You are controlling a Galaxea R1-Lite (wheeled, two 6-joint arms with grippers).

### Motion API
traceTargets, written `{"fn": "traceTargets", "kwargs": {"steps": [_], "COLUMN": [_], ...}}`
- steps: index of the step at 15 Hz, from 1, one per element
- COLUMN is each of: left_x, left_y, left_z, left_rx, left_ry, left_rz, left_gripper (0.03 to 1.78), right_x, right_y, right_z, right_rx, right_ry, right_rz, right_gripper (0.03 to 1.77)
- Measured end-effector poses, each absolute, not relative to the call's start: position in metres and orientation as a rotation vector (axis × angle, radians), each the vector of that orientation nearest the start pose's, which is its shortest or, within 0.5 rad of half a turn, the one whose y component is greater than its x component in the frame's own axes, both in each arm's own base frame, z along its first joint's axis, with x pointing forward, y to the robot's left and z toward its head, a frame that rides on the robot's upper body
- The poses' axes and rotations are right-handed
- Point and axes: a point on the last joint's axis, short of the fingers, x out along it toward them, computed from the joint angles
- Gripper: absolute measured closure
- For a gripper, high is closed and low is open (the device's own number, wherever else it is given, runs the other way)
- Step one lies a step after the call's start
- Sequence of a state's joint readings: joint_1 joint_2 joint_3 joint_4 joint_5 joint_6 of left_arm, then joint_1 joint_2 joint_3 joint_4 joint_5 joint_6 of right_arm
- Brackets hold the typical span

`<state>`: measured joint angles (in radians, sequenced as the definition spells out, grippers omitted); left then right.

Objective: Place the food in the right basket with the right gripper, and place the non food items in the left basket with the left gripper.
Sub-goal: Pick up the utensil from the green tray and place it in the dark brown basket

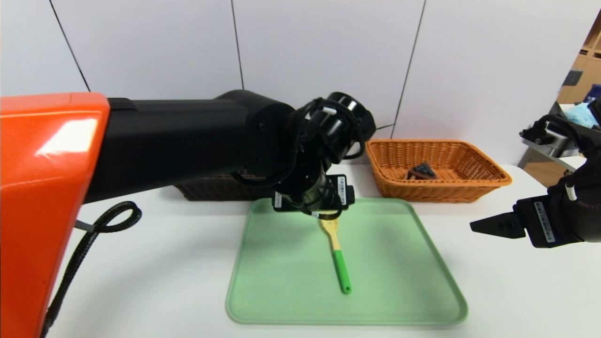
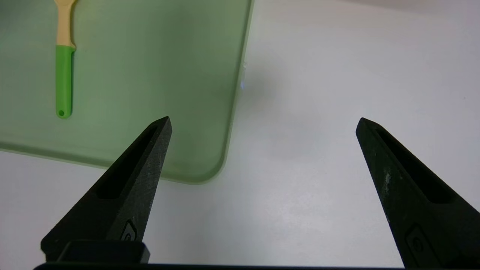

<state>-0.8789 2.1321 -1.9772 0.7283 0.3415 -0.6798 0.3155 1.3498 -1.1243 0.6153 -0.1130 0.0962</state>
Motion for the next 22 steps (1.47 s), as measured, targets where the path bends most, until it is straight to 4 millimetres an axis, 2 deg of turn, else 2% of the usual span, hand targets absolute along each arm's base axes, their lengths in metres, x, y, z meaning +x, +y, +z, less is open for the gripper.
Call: {"fn": "traceTargets", "kwargs": {"steps": [5, 9, 15, 22], "left_x": [0.269, 0.271, 0.27, 0.267], "left_y": [-0.326, -0.333, -0.34, -0.338], "left_z": [0.19, 0.174, 0.162, 0.159], "left_rx": [-0.061, -0.032, -0.007, 0.024], "left_ry": [0.921, 0.948, 0.967, 0.992], "left_rz": [-0.2, -0.191, -0.19, -0.175], "left_gripper": [0.12, 0.12, 0.12, 0.12], "right_x": [0.179, 0.181, 0.181, 0.18], "right_y": [0.057, 0.058, 0.058, 0.058], "right_z": [0.246, 0.24, 0.24, 0.242], "right_rx": [-0.09, -0.082, -0.082, -0.082], "right_ry": [0.834, 0.803, 0.801, 0.792], "right_rz": [0.16, 0.167, 0.168, 0.169], "right_gripper": [0.1, 0.1, 0.1, 0.1]}}
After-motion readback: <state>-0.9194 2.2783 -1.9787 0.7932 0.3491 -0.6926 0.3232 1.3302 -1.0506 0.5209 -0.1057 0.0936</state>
